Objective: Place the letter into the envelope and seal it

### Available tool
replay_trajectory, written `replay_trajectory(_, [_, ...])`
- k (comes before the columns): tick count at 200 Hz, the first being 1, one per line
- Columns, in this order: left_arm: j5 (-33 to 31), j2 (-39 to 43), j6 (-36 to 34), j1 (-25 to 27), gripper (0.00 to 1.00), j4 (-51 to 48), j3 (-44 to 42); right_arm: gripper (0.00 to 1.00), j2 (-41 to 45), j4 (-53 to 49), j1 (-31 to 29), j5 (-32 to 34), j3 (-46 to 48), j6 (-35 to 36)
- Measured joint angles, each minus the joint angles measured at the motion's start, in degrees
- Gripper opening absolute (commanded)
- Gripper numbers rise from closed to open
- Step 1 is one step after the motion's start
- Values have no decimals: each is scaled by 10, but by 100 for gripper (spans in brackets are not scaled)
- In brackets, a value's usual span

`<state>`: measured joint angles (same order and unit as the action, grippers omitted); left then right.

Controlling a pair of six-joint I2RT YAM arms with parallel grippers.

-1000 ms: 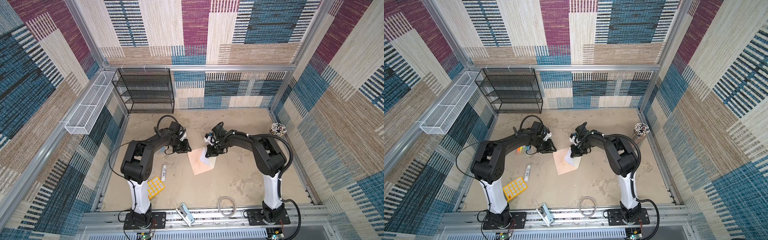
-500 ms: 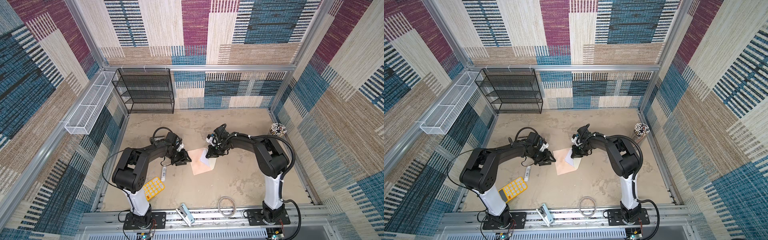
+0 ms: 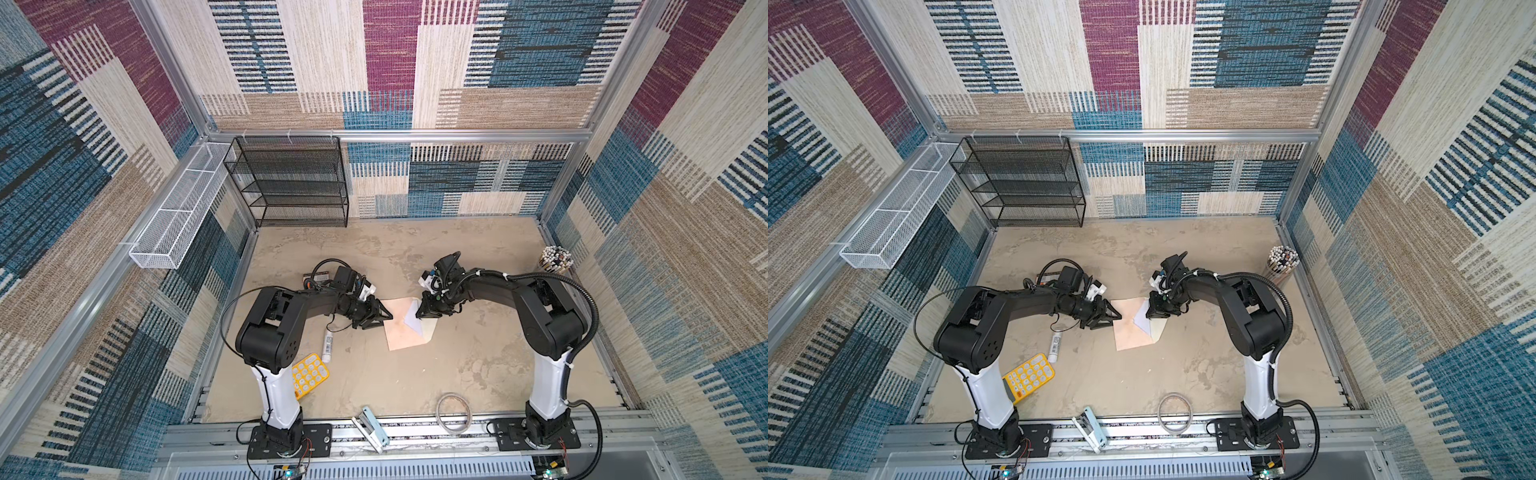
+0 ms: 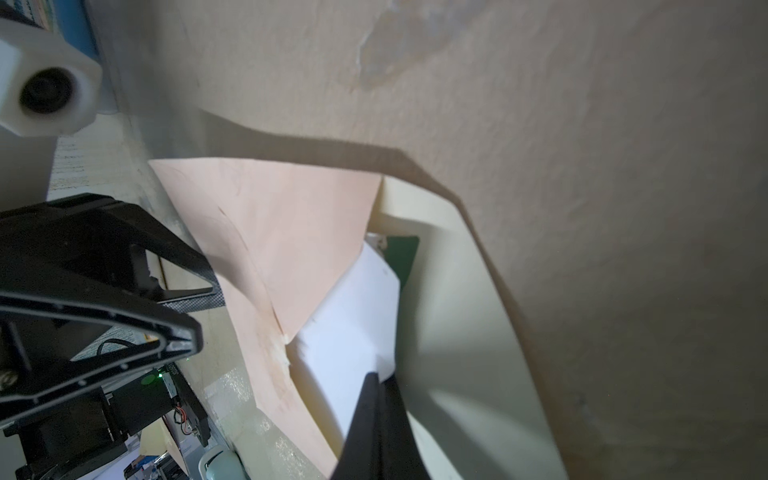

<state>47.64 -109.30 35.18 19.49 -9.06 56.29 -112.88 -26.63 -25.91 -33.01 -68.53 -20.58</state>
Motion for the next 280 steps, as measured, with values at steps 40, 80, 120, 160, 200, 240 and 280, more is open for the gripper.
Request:
replay_trajectory(40, [6, -17, 4, 0, 19, 11, 4, 0, 3, 6, 0, 0, 4, -5])
replay_trajectory(80, [5, -12, 6, 0, 26, 21, -1, 0, 4, 6, 0, 1, 5, -6])
replay_trajectory(120, [2, 5, 7, 0, 32, 27, -12, 0, 5, 6, 1, 2, 7, -8])
replay_trajectory(160, [4, 11, 8, -1, 24, 31, -27, 0, 6, 5, 3, 2, 7, -8])
replay_trajectory(200, [10, 13, 15, -2, 14, 42, -45, 0, 7, 2, 4, 6, 7, -8])
replay_trajectory(240, [12, 4, 23, -2, 7, 51, -43, 0, 9, 2, 4, 9, 8, -8])
replay_trajectory(280, [11, 2, 23, -2, 7, 53, -38, 0, 11, -1, 4, 15, 8, 0])
